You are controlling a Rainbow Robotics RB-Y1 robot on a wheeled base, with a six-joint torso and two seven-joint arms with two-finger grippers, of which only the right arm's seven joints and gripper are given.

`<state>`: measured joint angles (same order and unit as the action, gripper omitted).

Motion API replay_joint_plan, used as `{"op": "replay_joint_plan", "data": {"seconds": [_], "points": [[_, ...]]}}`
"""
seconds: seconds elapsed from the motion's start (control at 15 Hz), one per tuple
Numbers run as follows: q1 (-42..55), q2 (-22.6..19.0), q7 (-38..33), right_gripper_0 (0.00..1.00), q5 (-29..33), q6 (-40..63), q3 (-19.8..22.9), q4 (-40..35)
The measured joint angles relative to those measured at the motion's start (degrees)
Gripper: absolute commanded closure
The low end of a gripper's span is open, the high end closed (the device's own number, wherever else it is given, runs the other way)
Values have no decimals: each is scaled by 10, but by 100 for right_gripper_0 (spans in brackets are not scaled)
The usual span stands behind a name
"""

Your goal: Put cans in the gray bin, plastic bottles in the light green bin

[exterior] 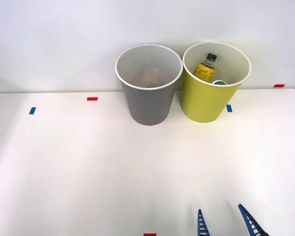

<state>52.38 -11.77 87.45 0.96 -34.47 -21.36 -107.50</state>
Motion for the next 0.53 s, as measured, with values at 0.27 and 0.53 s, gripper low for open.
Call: {"op": "replay_joint_plan", "data": {"seconds": [0.27,0.53], "points": [[0,0,0,0,0,0,0,0],[0,0,0,0,0,0,0,0]]}}
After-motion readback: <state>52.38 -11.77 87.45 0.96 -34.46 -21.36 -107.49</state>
